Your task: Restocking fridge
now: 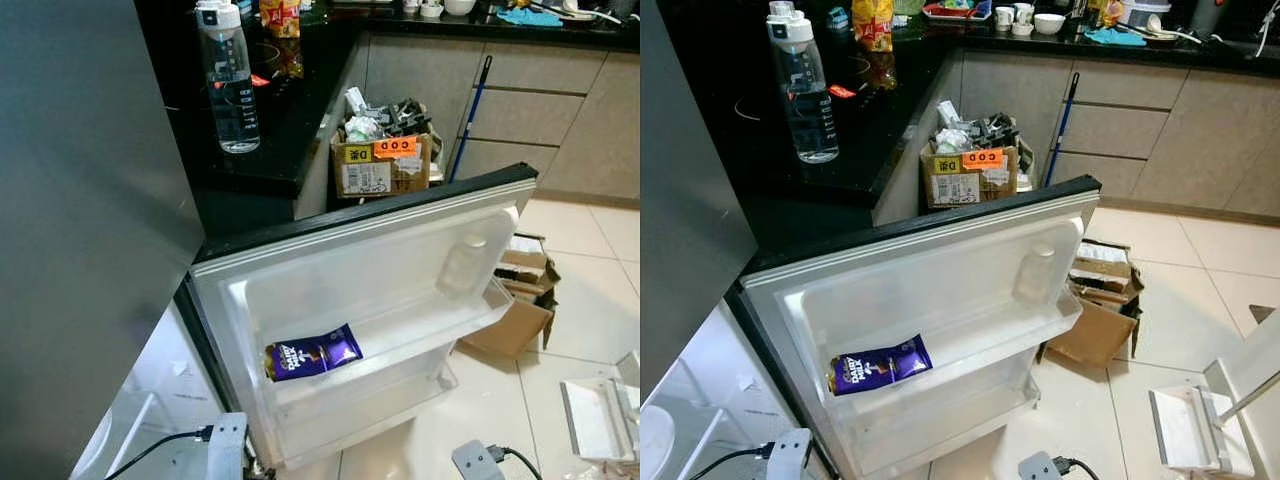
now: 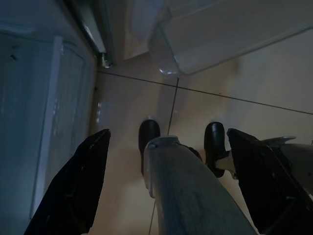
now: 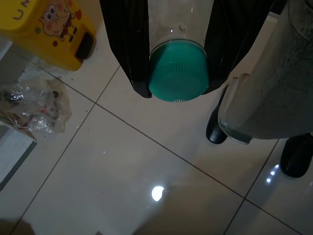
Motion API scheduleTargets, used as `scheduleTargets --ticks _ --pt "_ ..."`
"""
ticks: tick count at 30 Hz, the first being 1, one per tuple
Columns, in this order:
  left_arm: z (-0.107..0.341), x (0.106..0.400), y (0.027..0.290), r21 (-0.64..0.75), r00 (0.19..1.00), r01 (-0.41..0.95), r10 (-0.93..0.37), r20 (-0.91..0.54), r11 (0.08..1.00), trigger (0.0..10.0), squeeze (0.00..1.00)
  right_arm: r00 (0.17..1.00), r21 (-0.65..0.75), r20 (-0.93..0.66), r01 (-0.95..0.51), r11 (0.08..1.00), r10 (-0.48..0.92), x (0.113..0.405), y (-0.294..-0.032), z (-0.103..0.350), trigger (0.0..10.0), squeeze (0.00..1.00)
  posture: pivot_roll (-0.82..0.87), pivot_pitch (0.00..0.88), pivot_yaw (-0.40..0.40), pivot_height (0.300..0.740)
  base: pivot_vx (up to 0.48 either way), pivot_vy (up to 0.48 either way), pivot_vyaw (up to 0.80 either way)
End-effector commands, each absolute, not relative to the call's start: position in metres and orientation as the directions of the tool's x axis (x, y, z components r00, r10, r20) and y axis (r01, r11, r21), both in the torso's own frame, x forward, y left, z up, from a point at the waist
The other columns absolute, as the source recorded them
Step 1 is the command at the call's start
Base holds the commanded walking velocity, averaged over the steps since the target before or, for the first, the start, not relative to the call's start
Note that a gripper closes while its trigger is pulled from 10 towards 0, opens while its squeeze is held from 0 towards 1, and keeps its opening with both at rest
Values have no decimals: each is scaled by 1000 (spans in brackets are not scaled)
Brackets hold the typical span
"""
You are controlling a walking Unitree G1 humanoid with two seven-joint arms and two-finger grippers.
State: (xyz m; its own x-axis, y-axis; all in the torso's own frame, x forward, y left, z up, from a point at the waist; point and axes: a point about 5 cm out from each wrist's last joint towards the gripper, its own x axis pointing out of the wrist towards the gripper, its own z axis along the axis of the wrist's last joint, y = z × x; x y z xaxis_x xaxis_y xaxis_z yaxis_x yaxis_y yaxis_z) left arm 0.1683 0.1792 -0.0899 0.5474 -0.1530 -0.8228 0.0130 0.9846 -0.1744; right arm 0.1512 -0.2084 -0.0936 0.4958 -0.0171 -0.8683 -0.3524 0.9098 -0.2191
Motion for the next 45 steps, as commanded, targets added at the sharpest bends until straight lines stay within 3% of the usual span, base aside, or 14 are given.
scheduleTargets --ticks 1,7,31,41,45 --pt "-93 161 179 -172 520 23 -159 -839 985 10000 0 484 -226 -875 -349 910 -32 147 -214 -94 10000 0 -40 0 -16 740 0 -461 0" --pt "-94 160 179 -174 518 18 -158 -841 985 10000 0 488 -226 -872 -347 910 -30 147 -214 -94 10000 0 -42 0 -15 740 0 -413 0" --pt "-95 157 180 -165 513 17 -151 -845 986 10000 0 576 -241 -818 -366 899 15 177 -202 -83 10000 0 -44 0 -16 740 0 0 0" --pt "-95 157 181 -152 512 10 -135 -848 988 10000 0 592 -243 -805 -380 893 33 184 -199 -80 10000 0 -43 0 -17 740 0 -184 0" --pt "-95 158 180 -154 514 9 -137 -847 988 10000 0 632 -228 -769 -408 884 94 199 -189 -73 10000 0 -45 0 -18 740 0 0 0"
